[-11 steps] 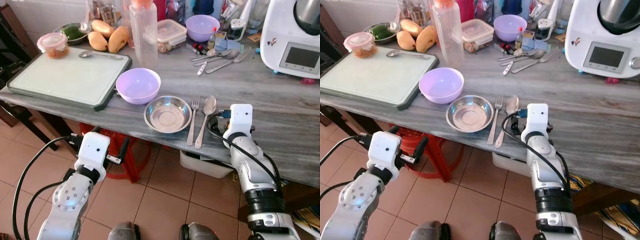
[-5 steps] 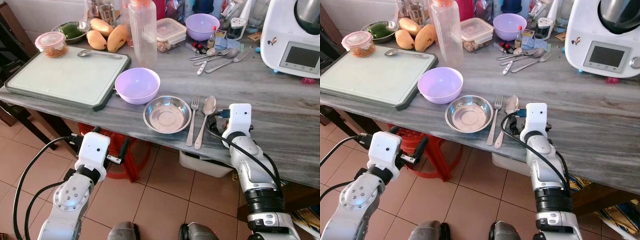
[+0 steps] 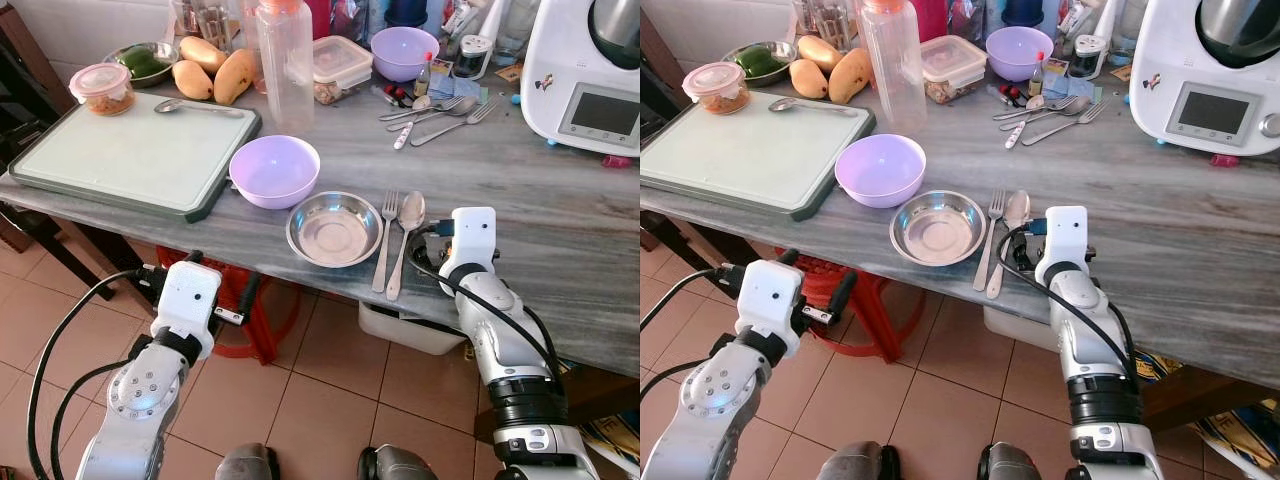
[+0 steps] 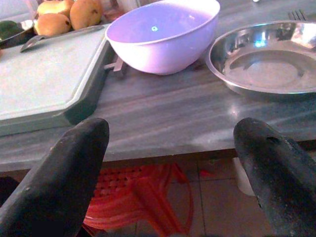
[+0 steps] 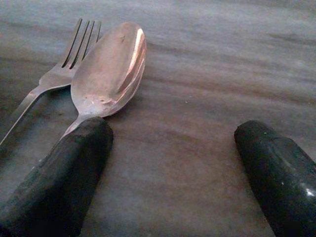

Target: Setting the table

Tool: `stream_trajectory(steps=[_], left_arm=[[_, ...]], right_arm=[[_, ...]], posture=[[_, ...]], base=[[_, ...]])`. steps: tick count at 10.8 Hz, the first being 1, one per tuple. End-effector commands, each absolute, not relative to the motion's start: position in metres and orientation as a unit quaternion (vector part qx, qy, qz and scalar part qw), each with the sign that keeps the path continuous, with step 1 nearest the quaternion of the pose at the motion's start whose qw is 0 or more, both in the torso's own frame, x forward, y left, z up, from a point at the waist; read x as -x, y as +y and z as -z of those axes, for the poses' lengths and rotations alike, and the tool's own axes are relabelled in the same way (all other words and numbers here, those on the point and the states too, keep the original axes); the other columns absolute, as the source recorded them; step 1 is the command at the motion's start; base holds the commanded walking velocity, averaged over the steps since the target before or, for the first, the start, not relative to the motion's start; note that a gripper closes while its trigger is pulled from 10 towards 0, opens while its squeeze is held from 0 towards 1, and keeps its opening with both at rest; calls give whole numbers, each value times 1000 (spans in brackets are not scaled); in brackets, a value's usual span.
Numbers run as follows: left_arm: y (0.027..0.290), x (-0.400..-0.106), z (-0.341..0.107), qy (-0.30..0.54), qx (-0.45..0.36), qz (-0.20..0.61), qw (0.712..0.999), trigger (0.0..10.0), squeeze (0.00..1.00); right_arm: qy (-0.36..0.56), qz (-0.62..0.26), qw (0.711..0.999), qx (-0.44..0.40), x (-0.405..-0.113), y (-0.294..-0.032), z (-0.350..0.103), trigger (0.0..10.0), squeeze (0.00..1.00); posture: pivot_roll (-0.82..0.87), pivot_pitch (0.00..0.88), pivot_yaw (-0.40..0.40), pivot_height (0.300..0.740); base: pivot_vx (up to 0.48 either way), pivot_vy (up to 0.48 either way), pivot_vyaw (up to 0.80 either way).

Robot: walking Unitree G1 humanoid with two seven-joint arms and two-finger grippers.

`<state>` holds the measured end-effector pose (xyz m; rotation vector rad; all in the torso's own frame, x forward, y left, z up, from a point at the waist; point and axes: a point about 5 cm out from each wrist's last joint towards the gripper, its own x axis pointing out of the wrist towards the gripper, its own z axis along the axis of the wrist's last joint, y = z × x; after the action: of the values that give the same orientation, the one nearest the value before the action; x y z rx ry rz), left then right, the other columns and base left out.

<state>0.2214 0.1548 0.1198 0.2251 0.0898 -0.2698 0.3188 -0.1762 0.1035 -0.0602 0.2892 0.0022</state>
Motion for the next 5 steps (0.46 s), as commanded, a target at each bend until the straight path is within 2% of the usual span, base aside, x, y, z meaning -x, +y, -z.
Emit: stream_trajectory(steps=[1, 5], left_arm=[[157, -222, -120, 46, -117, 127, 984, 10000, 0], [155, -225, -121, 38, -114, 123, 985, 10000, 0]], right_arm=[[154, -5, 988, 34, -317, -174, -99, 10000, 0], [94, 38, 994, 30, -312, -186, -118, 10000, 0]], posture=[[137, 90, 39, 740], [126, 75, 35, 740]], base=[[0, 0, 0], [0, 0, 0]])
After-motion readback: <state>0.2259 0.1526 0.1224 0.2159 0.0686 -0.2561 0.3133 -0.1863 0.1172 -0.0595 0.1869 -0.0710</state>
